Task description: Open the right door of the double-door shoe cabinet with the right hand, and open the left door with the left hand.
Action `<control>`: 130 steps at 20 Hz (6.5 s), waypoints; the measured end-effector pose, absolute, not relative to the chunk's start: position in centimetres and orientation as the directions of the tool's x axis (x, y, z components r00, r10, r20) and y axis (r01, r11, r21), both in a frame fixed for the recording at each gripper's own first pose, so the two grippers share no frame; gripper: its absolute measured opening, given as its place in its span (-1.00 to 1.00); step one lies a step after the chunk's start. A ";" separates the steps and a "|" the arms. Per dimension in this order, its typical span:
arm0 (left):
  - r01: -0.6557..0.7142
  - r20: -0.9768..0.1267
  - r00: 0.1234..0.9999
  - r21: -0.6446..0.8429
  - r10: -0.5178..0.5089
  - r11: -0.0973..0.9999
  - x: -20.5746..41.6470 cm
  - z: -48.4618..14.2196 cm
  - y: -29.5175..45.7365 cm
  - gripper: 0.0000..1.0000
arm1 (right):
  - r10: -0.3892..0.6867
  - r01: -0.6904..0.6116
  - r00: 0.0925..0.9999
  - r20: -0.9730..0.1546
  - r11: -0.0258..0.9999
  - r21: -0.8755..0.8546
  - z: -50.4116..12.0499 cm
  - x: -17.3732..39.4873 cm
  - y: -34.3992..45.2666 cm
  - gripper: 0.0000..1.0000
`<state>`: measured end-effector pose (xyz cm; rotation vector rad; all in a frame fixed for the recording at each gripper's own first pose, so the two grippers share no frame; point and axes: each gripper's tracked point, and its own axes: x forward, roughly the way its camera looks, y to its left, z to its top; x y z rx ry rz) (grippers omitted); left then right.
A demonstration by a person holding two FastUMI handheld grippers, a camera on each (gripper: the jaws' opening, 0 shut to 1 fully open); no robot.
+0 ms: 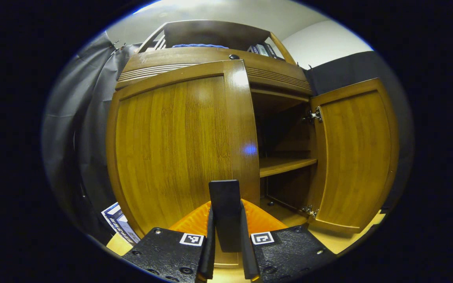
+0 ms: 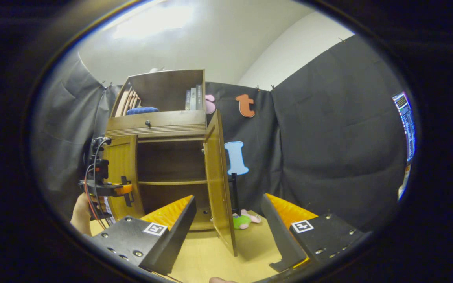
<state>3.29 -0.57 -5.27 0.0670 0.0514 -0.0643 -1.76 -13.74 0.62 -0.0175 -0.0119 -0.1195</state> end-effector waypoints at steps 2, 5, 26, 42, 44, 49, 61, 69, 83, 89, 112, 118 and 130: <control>0.070 -0.053 0.996 0.066 -0.066 0.995 1.8 -5.1 -0.2 -0.40 | -0.114 0.114 0.993 0.011 0.993 -0.018 0.7 -2.2 -13.7 0.99; 0.069 -0.058 0.996 0.068 -0.066 0.995 0.1 -4.9 0.4 -0.43 | -0.110 0.110 0.994 0.017 0.994 -0.026 0.9 -2.4 -13.5 0.98; -0.013 -0.073 0.997 0.123 0.022 0.992 -9.8 -4.4 8.1 -0.43 | -0.033 0.033 0.999 -0.008 0.999 -0.034 -1.9 -2.5 -8.9 0.98; -0.111 -0.115 0.985 0.139 0.127 0.984 -13.7 -4.8 18.3 -0.70 | 0.005 -0.006 0.999 -0.042 1.000 -0.005 -2.7 -1.7 -6.4 0.98; -0.091 -0.135 0.985 0.120 0.107 0.989 -13.4 -4.9 19.2 -0.81 | 0.026 -0.026 0.999 -0.039 1.000 -0.010 -2.6 -1.9 -5.6 0.98; -0.040 -0.138 0.989 0.043 0.045 0.998 -13.9 -4.8 21.8 -0.93 | 0.051 -0.053 0.998 -0.031 0.997 -0.059 -2.3 -2.3 -4.0 0.98; -0.118 -0.132 0.983 0.090 0.130 0.989 -17.7 -4.3 21.9 -0.48 | 0.054 -0.054 0.999 0.005 0.999 0.005 -1.7 -1.9 -3.0 0.98; -0.283 0.019 0.959 0.076 0.283 0.956 -21.1 1.6 21.5 -0.29 | 0.011 -0.012 0.999 0.030 0.999 0.039 -0.3 -2.2 -4.4 0.97; -0.234 0.193 0.955 0.016 0.227 0.972 -20.5 8.3 10.7 0.90 | 0.063 -0.062 0.996 0.059 0.998 -0.024 3.3 -1.4 -4.7 0.98; -0.176 0.197 0.967 0.045 0.164 0.983 -15.5 8.6 5.0 0.90 | 0.062 -0.060 0.998 0.030 0.995 -0.076 3.4 2.6 -3.5 0.89; -0.152 -0.051 0.988 -0.080 0.148 0.985 1.0 -2.3 1.3 0.94 | 0.080 -0.085 0.994 -0.080 0.995 -0.056 -3.6 17.8 1.9 0.98; -0.116 -0.041 0.992 0.035 0.117 0.993 0.8 -1.8 2.1 0.92 | 0.058 -0.063 0.996 -0.069 0.996 -0.066 -3.2 17.6 2.9 0.99; -0.122 -0.037 0.992 0.025 0.123 0.992 -0.5 -1.7 1.7 0.86 | 0.093 -0.091 0.996 0.015 0.992 -0.083 0.1 10.6 5.1 0.90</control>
